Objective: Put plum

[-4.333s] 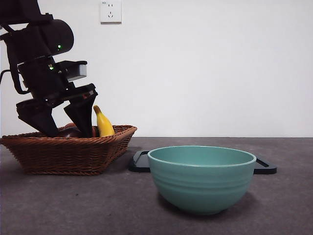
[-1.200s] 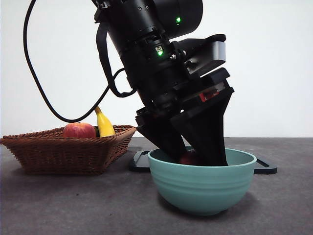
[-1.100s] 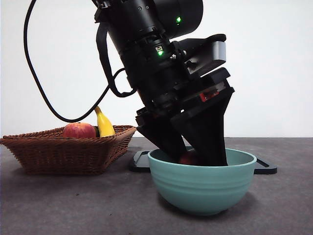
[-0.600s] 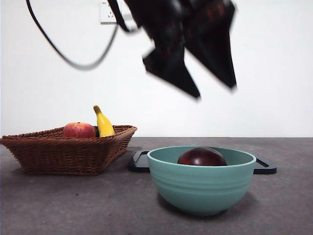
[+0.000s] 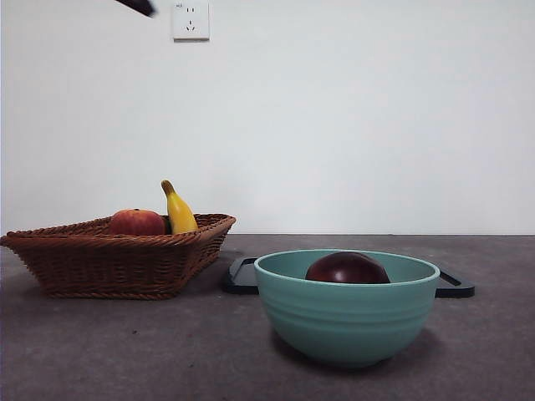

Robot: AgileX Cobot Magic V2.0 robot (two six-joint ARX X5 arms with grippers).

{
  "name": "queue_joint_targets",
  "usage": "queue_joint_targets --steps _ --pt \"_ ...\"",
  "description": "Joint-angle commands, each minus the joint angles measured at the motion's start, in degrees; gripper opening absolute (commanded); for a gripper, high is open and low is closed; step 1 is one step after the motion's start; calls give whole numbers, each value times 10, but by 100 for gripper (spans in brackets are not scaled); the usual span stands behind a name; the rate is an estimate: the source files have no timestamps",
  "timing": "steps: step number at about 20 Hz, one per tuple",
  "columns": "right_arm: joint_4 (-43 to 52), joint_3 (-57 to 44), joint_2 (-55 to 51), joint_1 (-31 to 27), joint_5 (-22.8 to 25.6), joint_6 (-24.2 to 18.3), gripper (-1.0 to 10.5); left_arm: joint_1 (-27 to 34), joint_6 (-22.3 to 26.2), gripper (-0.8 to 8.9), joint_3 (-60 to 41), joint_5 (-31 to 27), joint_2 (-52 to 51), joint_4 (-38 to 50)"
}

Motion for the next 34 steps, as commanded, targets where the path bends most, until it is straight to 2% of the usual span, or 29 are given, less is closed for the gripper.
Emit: queue_joint_targets --steps 1,6,10,11,19,23,29,34 --pt "7 12 3 2 1 0 388 27 -1 383 -7 54 -32 -15" --pt "17 12 3 2 1 0 388 53 -1 383 -142 115 -128 -22" --pt "16 12 3 2 1 1 388 52 2 377 -235 237 -178 -38" --pt "16 12 3 2 1 1 388 52 2 376 -242 246 -182 -46" --pt "-4 11 7 2 0 3 387 52 8 374 -243 246 -183 -67" --pt "7 -31 22 7 -1 12 387 52 8 374 -243 246 -183 -67" --pt "179 -169 65 56 2 102 386 52 8 374 -243 246 -183 -66" --pt "296 -199 148 134 87 134 385 52 8 374 -243 246 -183 -60"
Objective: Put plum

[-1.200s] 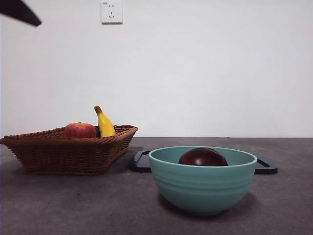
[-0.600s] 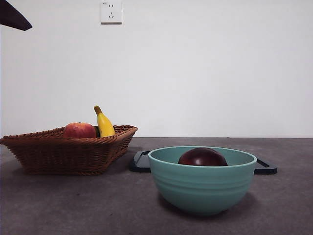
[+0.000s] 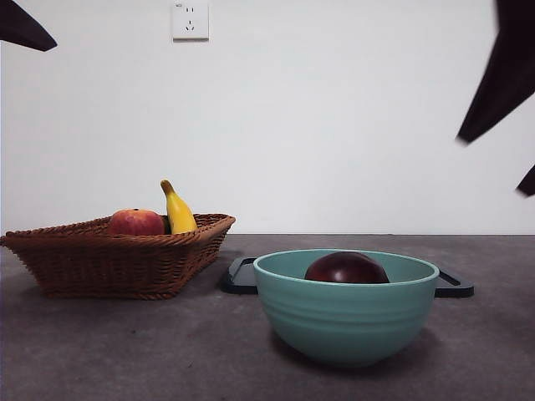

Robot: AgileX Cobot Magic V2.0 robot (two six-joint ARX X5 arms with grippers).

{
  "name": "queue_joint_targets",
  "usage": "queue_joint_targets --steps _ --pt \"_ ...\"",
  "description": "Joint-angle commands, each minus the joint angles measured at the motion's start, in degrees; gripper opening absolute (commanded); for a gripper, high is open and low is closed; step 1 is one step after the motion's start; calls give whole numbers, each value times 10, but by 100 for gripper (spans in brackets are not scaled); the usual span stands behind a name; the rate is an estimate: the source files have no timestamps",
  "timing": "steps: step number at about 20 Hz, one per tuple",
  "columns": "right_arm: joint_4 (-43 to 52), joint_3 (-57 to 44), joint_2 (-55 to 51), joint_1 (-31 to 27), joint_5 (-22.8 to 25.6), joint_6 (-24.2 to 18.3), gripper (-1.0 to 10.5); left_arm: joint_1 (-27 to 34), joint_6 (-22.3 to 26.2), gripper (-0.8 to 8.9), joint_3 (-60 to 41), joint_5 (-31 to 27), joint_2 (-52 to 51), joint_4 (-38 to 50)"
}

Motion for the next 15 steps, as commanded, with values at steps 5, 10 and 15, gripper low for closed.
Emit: queue_joint_targets --steps 5,10,15 --pt "118 1 124 89 96 39 320 -2 7 374 5 3 3 6" --pt "175 1 202 134 148 47 266 -2 7 374 5 3 3 7" --pt "200 1 234 160 199 47 127 -2 8 374 5 3 3 7"
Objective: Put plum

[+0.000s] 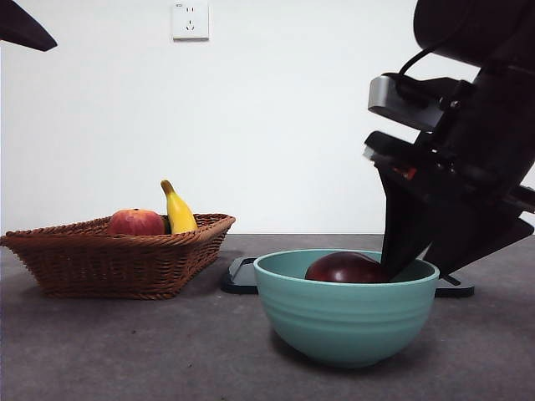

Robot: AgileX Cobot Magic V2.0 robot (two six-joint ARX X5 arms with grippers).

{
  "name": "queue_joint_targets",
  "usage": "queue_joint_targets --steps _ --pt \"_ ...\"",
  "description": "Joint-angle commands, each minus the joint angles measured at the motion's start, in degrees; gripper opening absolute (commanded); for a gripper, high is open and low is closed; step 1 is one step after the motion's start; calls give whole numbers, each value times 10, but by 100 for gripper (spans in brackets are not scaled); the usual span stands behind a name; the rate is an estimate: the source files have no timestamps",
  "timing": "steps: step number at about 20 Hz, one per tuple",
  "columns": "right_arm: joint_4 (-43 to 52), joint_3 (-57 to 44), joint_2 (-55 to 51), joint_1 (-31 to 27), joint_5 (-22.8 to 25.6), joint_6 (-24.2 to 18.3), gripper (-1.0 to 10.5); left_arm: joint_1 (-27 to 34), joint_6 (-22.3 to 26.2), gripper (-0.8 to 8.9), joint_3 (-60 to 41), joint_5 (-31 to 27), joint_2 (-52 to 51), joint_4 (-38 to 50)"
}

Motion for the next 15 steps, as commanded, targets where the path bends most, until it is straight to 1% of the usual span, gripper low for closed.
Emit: queue_joint_targets --steps 1,4,7,11,13,15 --pt "12 1 12 13 10 7 108 -2 8 374 5 3 3 6" --pt "14 1 19 20 14 7 93 -2 8 374 5 3 3 9" --pt "15 1 22 20 14 7 10 -2 12 374 5 3 3 8" --pt "27 3 21 20 8 18 10 -2 12 374 5 3 3 8" --pt "28 10 20 22 -6 22 10 -2 12 374 5 3 3 7" --pt "23 26 14 23 -9 29 10 -2 12 374 5 3 3 5"
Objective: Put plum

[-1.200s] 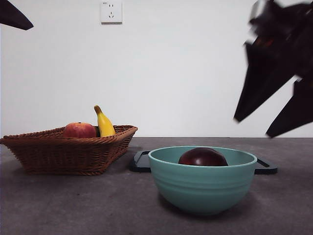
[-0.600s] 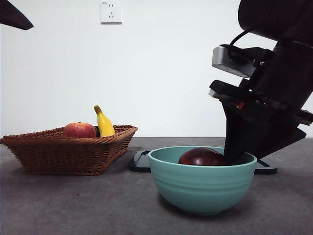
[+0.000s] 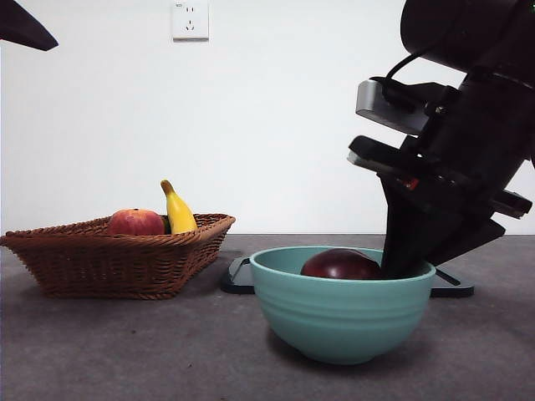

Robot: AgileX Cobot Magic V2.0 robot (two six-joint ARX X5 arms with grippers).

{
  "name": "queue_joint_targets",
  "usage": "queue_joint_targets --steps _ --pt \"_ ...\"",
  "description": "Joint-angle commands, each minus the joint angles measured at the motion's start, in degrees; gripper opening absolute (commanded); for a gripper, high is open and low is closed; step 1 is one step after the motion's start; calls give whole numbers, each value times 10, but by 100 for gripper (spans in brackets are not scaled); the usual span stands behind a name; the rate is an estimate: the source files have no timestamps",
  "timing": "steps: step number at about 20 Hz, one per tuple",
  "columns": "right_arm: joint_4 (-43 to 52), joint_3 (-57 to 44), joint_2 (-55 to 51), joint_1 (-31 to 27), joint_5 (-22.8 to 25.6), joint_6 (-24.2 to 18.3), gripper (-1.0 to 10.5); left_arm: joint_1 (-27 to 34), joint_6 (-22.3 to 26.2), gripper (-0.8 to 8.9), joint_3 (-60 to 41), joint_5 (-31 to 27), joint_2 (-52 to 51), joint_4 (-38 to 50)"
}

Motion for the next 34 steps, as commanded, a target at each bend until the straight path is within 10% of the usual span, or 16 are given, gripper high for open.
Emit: queue_joint_targets --steps 1,17,29,34 --pt "-8 41 0 6 -3 15 10 -2 10 374 5 3 3 4" --pt "-92 337 196 -137 0 -60 10 -2 11 374 5 3 3 7" --pt "-37 353 309 -162 -4 -63 11 -2 11 374 5 3 3 6" --pt "-42 354 306 -162 -4 -52 214 -2 11 374 5 3 3 6"
